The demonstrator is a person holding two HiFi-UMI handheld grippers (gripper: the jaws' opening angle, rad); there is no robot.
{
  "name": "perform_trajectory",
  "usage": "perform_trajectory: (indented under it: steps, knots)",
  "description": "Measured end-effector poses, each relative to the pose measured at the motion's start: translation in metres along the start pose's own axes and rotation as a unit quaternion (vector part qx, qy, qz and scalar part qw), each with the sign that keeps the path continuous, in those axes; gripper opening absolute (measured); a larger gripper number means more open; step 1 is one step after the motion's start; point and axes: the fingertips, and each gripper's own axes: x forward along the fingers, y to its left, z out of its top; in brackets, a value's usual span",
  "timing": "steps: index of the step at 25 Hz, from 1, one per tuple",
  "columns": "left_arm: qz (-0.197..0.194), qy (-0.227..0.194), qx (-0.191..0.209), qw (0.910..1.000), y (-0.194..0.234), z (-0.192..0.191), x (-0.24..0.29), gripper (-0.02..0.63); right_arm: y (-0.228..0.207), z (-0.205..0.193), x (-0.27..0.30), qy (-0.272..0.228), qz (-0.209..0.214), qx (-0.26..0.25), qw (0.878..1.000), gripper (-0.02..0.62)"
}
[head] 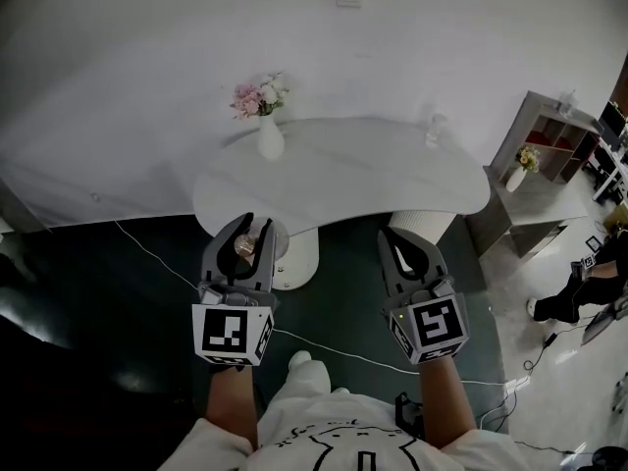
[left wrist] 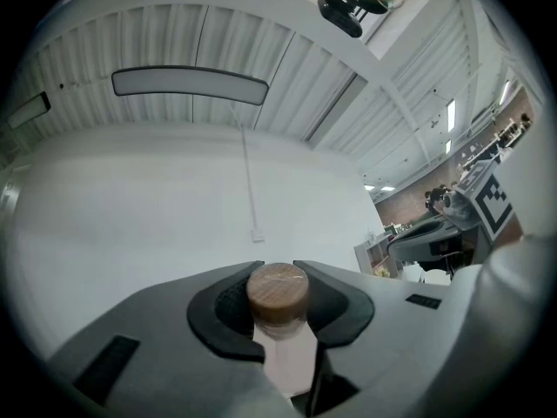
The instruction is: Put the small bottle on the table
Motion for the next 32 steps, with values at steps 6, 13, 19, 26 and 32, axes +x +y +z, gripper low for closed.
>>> perform_trajectory:
  steps: [6,13,19,26,32]
  knots:
    - [-0.006,-0.001,0.002,1.0000,-0.001,-0.011,0.033,0.104,-0.019,-0.008,0.022,-0.002,-0.001,-0.005,1.000,-0.006]
    - [-0.011,0.003,-0.007,0.9999,0.010,-0.036,0.084,0.105,-0.044,-0.025,0.067,0.006,-0.002,-0.014,1.000,-0.006]
    - [-0.009,0.010,-0.010,0.9999,0.026,-0.050,0.139,0.105,-0.079,-0.032,0.117,0.015,-0.002,-0.009,1.000,-0.006]
    - [-0.008,0.022,-0.020,0.9995,0.051,-0.082,0.204,0.106,-0.107,-0.056,0.178,0.035,0.004,-0.006,0.999,-0.006]
    - [-0.009,0.038,-0.029,0.9988,0.070,-0.117,0.255,0.105,-0.128,-0.082,0.229,0.051,0.006,0.005,0.999,-0.006]
